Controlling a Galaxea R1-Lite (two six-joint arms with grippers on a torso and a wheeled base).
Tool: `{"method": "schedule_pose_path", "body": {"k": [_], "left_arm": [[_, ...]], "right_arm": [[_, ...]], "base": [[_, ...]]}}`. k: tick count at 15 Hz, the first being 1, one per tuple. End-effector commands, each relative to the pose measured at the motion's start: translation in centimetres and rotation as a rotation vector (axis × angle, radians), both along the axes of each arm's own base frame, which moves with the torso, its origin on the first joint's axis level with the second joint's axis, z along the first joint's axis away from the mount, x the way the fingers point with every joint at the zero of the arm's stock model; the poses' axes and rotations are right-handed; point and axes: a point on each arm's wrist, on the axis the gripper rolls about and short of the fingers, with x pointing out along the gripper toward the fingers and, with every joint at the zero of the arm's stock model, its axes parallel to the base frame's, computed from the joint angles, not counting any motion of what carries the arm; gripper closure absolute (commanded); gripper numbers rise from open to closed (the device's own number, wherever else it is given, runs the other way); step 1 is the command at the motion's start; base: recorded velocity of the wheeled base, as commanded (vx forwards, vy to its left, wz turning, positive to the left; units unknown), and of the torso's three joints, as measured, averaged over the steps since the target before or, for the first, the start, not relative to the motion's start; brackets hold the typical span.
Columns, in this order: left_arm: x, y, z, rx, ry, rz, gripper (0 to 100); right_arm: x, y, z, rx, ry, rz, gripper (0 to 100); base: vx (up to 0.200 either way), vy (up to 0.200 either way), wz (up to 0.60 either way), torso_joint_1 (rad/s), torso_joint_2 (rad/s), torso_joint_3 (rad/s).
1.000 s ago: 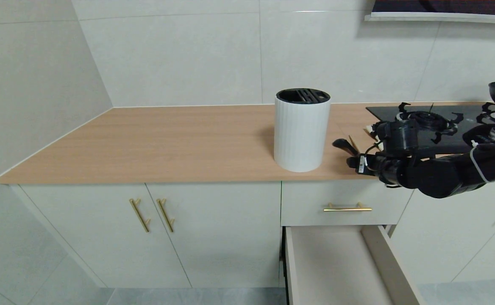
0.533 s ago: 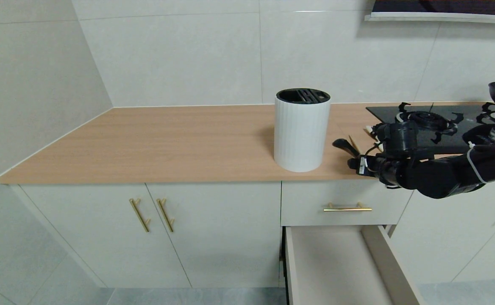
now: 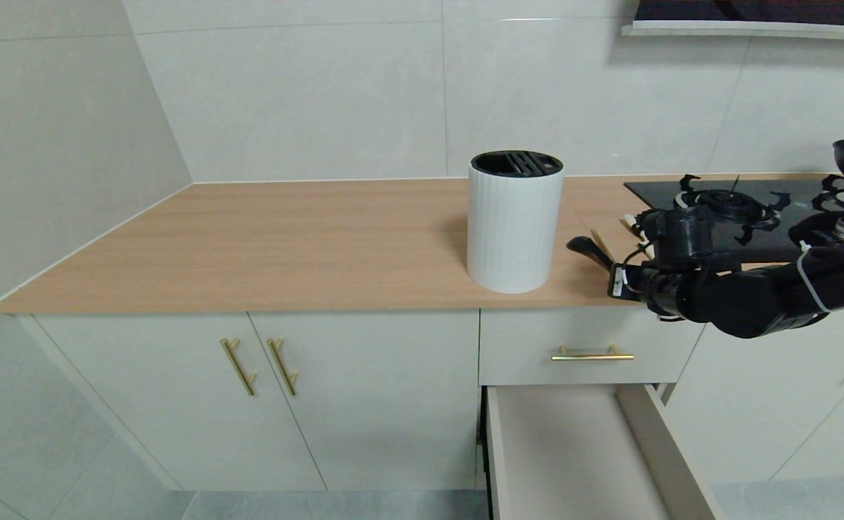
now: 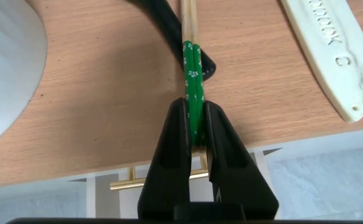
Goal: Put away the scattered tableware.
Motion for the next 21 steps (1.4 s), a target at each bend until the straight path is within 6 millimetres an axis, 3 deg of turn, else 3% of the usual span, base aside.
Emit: {"method": "schedule_pose_path", "body": {"k": [1,5,8,9,10,11,15,19,21], "left_arm": [[0.0,0.0,0.0,0.000,0.000,0.000,0],[0.0,0.0,0.0,0.000,0.000,0.000,0],[0.0,0.0,0.0,0.000,0.000,0.000,0],[0.0,0.0,0.0,0.000,0.000,0.000,0],[0.0,0.0,0.0,0.000,0.000,0.000,0],[0.0,0.0,0.0,0.000,0.000,0.000,0],[0.0,0.0,0.0,0.000,0.000,0.000,0],[0.0,0.0,0.0,0.000,0.000,0.000,0],[0.0,0.0,0.0,0.000,0.000,0.000,0]], "right_arm": [[-0.1,0.0,0.3,0.002,-0.006,0.001,100],[-0.8,-0.2,1.6,0.012,-0.033,-0.001,100],[-4.4,-1.1,5.5,0.034,-0.099,0.009,100],[-4.4,-1.1,5.5,0.034,-0.099,0.009,100],[-7.5,-2.0,7.4,0.040,-0.108,0.017,100],[-9.4,-2.5,8.6,0.046,-0.110,0.029,100],[-16.1,-3.8,11.3,0.077,0.003,0.167,100],[-20.3,-4.4,11.7,0.113,0.150,0.372,100],[-21.5,-4.6,11.5,0.130,0.186,0.467,100]], "base": [[0.000,0.000,0.00,0.000,0.00,0.000],[0.000,0.000,0.00,0.000,0.00,0.000],[0.000,0.000,0.00,0.000,0.00,0.000],[0.000,0.000,0.00,0.000,0.00,0.000],[0.000,0.000,0.00,0.000,0.00,0.000],[0.000,0.000,0.00,0.000,0.00,0.000],[0.000,0.000,0.00,0.000,0.00,0.000],[0.000,0.000,0.00,0.000,0.00,0.000],[0.000,0.000,0.00,0.000,0.00,0.000]]}}
